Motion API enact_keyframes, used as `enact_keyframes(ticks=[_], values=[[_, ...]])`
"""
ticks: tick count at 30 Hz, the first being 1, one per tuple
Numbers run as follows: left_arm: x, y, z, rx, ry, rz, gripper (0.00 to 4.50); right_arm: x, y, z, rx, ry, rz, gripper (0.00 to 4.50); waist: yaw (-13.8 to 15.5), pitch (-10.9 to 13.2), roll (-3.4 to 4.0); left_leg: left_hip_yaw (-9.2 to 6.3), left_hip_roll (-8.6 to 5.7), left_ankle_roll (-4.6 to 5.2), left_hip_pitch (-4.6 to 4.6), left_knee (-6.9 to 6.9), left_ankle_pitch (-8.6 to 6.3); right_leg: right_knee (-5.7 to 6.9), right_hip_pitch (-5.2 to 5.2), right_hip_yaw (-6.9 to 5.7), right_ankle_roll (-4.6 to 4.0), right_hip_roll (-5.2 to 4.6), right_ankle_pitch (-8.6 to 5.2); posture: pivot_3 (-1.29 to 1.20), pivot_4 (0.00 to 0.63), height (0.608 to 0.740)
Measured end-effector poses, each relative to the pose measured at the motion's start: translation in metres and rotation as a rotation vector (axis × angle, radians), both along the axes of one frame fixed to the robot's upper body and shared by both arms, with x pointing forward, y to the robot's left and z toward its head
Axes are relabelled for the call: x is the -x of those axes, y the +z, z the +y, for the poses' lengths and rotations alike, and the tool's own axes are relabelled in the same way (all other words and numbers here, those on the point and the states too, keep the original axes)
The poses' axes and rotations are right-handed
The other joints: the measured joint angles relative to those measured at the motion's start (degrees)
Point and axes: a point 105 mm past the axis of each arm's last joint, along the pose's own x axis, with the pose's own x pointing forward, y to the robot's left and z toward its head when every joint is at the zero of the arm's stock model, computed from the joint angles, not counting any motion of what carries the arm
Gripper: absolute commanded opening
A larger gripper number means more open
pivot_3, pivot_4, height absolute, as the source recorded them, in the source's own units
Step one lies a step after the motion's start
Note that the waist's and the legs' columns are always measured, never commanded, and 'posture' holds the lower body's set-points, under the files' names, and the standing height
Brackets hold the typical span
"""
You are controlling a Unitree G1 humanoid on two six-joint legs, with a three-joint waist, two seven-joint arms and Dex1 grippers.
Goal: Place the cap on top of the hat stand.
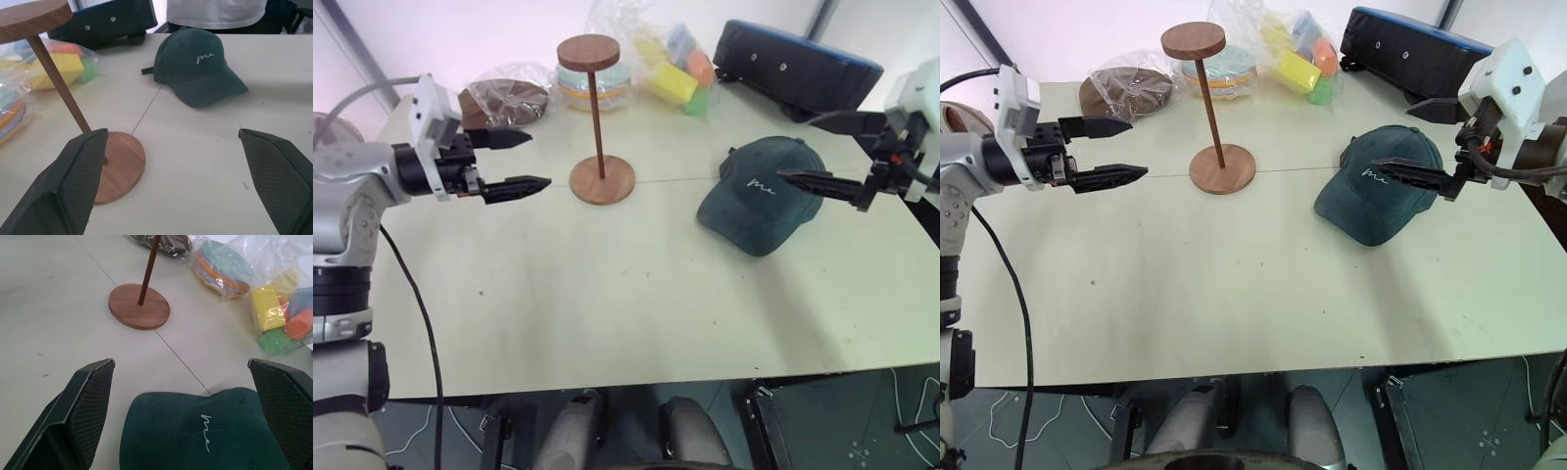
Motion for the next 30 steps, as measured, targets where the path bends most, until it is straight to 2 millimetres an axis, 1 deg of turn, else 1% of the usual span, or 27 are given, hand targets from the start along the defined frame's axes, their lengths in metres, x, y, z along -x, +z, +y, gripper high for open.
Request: enact_keyframes(ticks=[14,23,30], values=[[-0.0028,0.0097,-0.0044,0.010,-0.026,-0.029,4.50,0.0013,-0.0023,0.0018,0.006,0.002,0.000,4.46,0.00,0.00,0.00,-0.01,0.00,0.02,0.00,0.07,-0.01,0.00,0.04,-0.02,0.00,0.01,0.00,0.00,0.150,0.740],[-0.0042,0.0069,-0.0042,0.009,-0.027,-0.018,4.50,0.0029,-0.0046,0.0030,0.010,0.005,0.011,4.46,0.09,0.00,0.00,-0.02,0.02,0.20,-0.01,0.49,-0.13,0.00,0.25,-0.06,0.02,0.03,0.00,0.00,0.150,0.740],[-0.0046,0.0062,-0.0042,0.004,-0.025,-0.017,4.50,0.0037,-0.0058,0.0043,0.011,0.007,0.014,4.46,0.21,0.00,0.00,-0.03,0.02,0.22,0.00,0.54,-0.14,0.00,0.28,-0.07,0.02,0.02,0.00,0.00,0.150,0.740]])
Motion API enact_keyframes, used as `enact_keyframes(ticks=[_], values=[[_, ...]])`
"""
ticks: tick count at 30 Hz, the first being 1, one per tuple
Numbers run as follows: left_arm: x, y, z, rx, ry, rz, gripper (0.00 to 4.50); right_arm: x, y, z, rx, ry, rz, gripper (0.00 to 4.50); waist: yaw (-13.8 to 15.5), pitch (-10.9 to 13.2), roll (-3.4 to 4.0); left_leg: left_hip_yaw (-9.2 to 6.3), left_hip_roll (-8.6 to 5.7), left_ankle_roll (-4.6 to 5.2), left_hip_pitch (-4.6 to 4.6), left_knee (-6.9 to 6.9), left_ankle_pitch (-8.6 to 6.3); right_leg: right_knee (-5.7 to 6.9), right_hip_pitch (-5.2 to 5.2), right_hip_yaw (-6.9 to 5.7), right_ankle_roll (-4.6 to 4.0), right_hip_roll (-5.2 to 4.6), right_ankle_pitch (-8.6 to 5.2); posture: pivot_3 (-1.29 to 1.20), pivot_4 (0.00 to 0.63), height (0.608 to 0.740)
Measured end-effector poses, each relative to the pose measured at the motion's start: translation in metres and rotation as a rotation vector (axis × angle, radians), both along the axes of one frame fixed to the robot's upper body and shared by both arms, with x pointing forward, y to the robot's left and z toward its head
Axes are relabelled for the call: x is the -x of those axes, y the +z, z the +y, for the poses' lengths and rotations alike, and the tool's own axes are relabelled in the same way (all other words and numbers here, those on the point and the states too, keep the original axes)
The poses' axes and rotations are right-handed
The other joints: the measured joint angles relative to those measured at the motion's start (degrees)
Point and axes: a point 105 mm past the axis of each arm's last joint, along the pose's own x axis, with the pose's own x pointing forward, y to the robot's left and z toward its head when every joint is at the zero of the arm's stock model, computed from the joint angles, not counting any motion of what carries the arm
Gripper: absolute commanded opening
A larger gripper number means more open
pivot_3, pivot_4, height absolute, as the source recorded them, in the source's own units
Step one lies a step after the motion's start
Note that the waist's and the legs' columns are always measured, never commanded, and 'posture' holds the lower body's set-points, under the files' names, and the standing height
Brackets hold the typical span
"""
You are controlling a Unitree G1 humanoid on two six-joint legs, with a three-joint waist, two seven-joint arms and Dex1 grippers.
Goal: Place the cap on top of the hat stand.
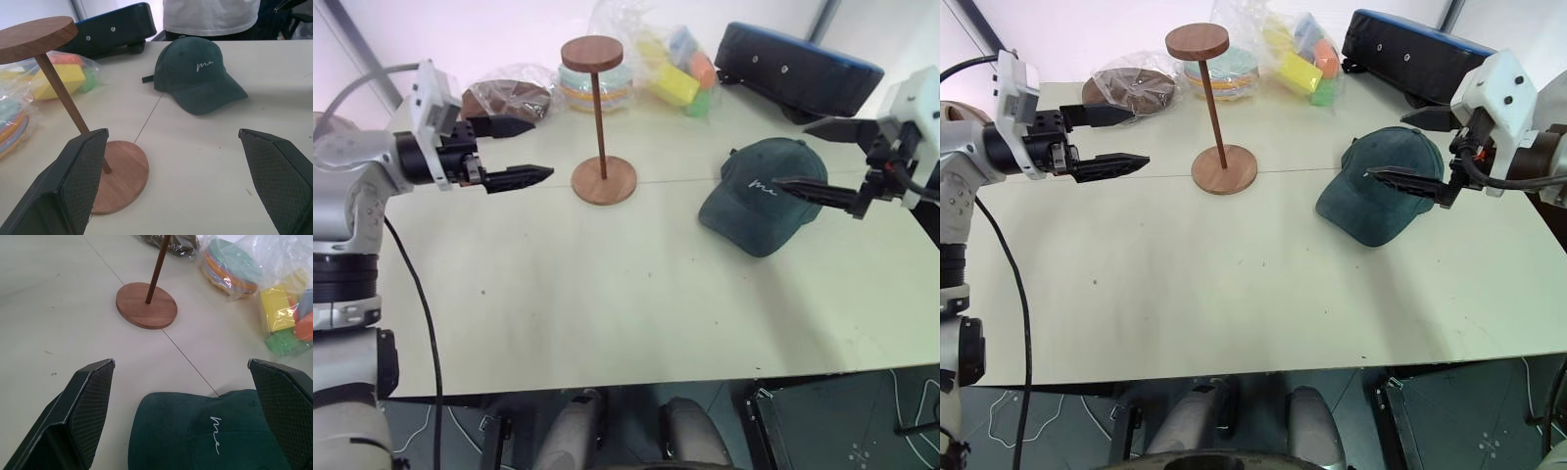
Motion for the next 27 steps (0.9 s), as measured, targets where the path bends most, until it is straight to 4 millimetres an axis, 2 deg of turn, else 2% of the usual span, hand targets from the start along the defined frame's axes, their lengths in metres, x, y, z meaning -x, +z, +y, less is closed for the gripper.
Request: enact_keyframes(ticks=[8,19,23,27], values=[[0.000,-0.001,-0.001,0.004,-0.003,0.001,4.50,0.004,-0.013,0.003,0.060,-0.014,0.010,4.46,0.09,0.00,0.00,-0.01,0.00,0.01,-0.01,0.03,-0.01,0.00,0.01,-0.01,0.00,0.00,0.00,0.00,0.150,0.740],[-0.001,-0.006,-0.009,0.002,-0.013,0.004,4.50,-0.005,-0.081,0.003,0.411,-0.119,0.013,4.46,0.12,0.00,0.00,-0.02,-0.01,0.01,-0.02,0.06,-0.01,0.00,0.00,-0.01,0.01,0.00,0.00,0.00,0.150,0.740],[0.000,-0.011,-0.009,-0.003,-0.008,0.017,4.50,-0.005,-0.102,0.000,0.489,-0.156,0.007,4.46,0.13,0.00,0.00,-0.03,-0.01,0.01,-0.02,0.06,-0.01,0.00,0.01,-0.01,0.01,0.00,0.00,0.00,0.150,0.740],[0.001,-0.013,-0.010,-0.008,-0.009,0.026,4.50,-0.002,-0.118,0.012,0.508,-0.158,-0.009,4.46,0.12,0.00,0.00,-0.03,-0.01,0.01,-0.02,0.07,-0.01,0.00,0.01,-0.01,0.01,0.00,0.00,0.00,0.150,0.740]])
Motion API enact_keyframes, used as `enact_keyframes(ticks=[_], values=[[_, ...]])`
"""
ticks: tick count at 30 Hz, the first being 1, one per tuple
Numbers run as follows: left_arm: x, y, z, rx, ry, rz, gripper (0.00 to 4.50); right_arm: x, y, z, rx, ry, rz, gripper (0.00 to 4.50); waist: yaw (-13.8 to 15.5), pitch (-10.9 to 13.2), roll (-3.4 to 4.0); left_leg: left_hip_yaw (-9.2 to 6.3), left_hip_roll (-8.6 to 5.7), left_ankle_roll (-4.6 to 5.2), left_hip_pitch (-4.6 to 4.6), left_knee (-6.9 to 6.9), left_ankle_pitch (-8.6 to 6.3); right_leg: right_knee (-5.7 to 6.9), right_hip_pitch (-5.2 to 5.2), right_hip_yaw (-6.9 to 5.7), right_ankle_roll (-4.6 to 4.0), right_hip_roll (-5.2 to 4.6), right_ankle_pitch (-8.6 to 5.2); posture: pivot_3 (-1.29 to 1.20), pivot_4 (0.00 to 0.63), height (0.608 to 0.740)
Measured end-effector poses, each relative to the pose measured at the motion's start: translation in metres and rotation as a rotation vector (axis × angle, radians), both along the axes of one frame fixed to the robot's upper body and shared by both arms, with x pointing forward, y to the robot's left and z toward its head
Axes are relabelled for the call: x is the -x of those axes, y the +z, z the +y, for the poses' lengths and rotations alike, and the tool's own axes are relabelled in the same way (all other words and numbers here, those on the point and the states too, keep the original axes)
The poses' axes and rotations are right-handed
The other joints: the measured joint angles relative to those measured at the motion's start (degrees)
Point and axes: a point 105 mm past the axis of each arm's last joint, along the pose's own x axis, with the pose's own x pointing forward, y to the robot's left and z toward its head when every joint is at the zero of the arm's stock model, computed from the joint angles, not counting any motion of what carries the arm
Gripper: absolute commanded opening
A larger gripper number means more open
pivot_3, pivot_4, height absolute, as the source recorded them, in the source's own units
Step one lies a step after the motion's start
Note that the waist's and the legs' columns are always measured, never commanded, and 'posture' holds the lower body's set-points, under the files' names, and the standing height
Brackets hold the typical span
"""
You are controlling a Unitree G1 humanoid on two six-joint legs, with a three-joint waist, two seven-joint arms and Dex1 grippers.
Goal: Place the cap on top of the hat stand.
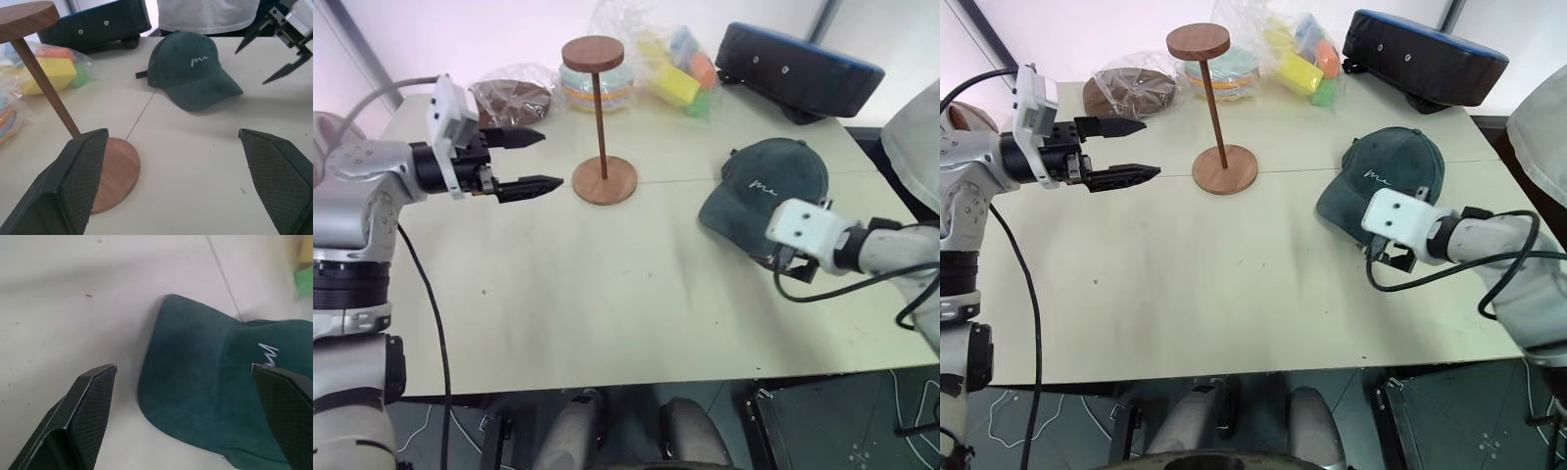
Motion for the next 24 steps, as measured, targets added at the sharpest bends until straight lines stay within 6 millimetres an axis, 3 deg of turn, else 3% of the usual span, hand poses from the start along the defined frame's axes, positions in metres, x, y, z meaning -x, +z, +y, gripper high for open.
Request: enact_keyframes(ticks=[18,24], values=[[0.001,-0.008,0.000,-0.006,0.020,0.027,4.50,-0.008,-0.040,0.007,0.020,-0.197,-0.148,4.46,1.22,-0.01,-0.01,-0.02,-0.03,-0.01,0.01,0.09,0.01,0.01,0.04,-0.01,0.01,0.00,0.01,0.00,0.150,0.740],[0.004,-0.007,-0.001,-0.018,0.019,0.020,4.50,-0.011,-0.058,-0.002,0.042,-0.298,-0.244,4.46,1.16,-0.01,-0.01,-0.02,-0.04,-0.11,0.02,0.07,0.06,0.03,0.04,-0.01,0.01,0.02,0.01,0.00,0.150,0.740]])
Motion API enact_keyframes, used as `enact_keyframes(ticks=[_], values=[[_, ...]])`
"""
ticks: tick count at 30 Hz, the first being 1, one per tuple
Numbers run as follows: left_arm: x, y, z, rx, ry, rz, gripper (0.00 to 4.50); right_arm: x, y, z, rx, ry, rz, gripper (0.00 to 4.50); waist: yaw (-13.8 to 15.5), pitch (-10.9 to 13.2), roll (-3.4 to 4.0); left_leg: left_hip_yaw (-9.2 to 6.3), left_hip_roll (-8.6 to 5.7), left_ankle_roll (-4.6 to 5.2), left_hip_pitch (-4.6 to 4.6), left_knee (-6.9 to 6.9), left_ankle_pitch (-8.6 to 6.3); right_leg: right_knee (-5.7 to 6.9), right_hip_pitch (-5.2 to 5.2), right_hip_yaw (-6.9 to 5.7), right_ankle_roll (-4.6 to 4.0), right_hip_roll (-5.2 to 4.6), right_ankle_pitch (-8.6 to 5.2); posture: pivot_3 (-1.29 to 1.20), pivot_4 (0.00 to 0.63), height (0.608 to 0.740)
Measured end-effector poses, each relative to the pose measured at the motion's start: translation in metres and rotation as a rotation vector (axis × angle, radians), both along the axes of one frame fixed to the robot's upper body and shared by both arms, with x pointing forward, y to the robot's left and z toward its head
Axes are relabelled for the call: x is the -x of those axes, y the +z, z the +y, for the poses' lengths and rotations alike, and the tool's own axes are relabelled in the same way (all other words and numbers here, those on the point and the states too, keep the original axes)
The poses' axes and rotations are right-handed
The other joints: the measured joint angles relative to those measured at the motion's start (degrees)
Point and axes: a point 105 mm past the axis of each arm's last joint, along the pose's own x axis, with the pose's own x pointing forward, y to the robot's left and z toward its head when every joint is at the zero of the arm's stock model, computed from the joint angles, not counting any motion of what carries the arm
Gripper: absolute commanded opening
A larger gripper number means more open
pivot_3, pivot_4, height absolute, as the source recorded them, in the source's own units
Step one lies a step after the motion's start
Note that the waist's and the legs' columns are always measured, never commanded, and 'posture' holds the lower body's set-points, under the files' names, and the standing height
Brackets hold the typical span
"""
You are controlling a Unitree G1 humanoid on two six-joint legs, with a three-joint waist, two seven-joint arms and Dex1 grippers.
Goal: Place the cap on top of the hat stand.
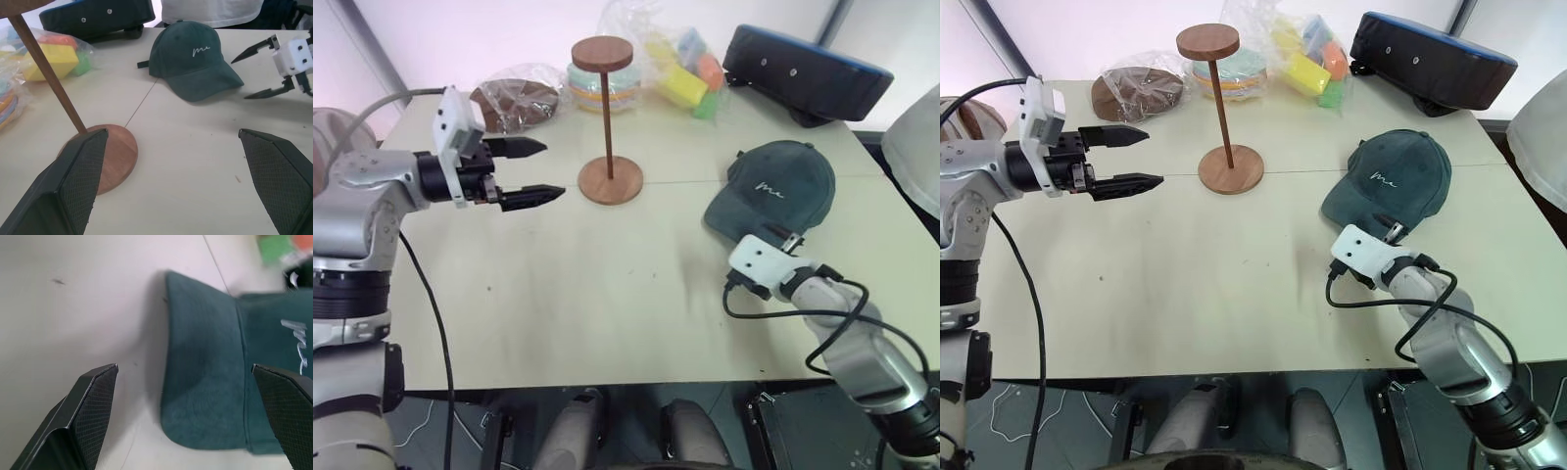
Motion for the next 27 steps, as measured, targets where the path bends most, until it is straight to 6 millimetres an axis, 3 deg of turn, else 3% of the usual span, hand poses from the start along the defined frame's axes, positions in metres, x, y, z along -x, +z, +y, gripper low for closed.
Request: enact_keyframes(ticks=[11,27], values=[[0.000,0.000,0.001,-0.002,0.005,0.009,4.50,-0.006,-0.005,-0.016,0.014,-0.125,-0.185,4.46,0.00,0.00,0.00,0.00,0.00,-0.08,0.02,-0.01,0.05,0.05,0.00,0.00,0.00,0.04,0.00,0.00,0.150,0.740],[0.002,0.002,0.001,-0.007,0.014,-0.005,4.50,-0.004,-0.018,-0.019,-0.002,-0.167,-0.250,4.46,0.00,-0.04,-0.06,-0.01,0.00,-0.07,0.09,0.01,0.04,0.09,0.06,0.00,0.00,0.08,0.00,0.00,0.150,0.740]])
